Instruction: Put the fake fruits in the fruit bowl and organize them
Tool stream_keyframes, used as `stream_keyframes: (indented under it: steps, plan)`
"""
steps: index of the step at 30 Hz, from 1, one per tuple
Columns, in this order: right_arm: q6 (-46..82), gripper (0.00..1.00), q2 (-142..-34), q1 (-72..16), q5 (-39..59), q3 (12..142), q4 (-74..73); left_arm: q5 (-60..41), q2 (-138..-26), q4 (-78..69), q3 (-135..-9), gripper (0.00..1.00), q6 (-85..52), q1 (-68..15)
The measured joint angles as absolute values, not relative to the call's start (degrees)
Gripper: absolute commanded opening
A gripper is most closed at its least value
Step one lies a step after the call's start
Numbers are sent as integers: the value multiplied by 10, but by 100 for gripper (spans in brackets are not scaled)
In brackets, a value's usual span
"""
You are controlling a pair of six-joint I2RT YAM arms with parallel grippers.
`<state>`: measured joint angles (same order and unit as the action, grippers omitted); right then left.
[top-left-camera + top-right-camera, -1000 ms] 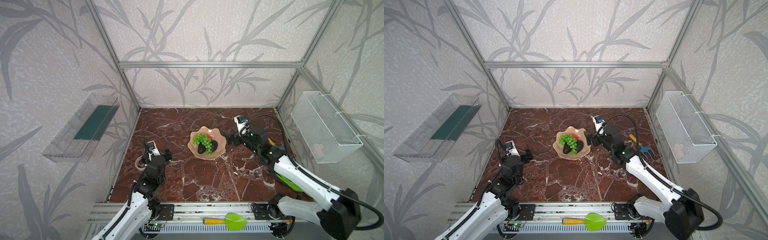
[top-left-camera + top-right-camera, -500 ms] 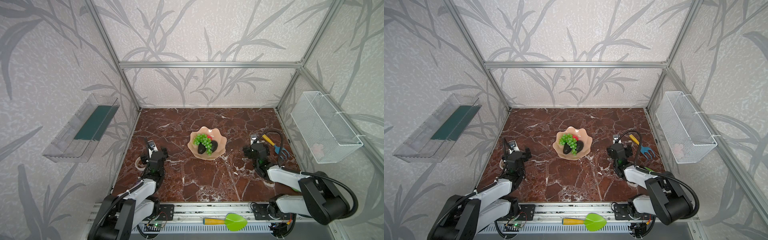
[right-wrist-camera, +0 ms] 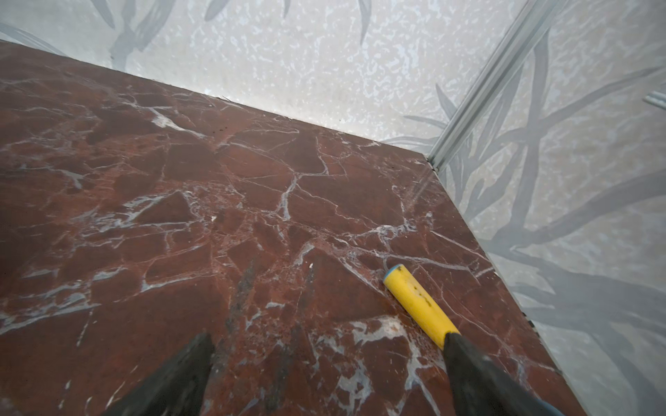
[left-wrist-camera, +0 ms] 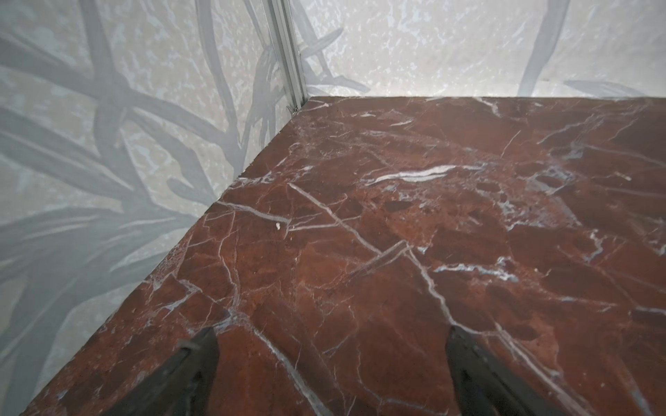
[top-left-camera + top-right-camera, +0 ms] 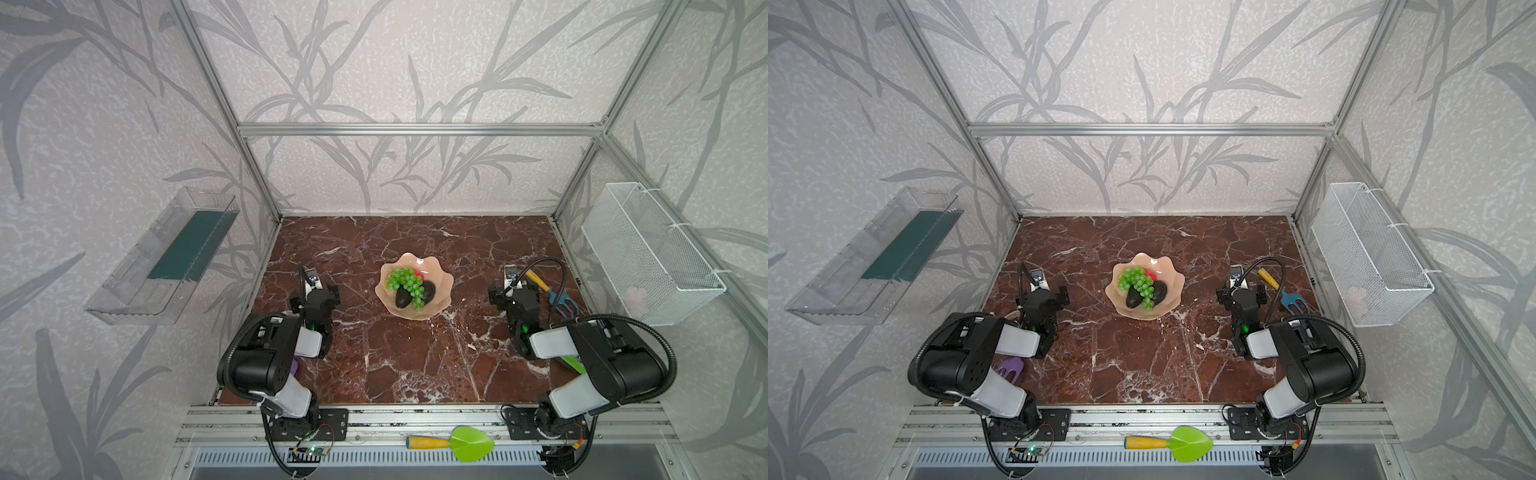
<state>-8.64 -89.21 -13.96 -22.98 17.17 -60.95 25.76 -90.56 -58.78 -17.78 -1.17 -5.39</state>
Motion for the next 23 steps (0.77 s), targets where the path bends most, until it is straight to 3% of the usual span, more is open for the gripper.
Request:
stream_keyframes:
  steps: [23]
  plan:
    - [-73, 99, -926, -124, -194, 179, -637, 253, -911, -601, -191, 99, -11, -47]
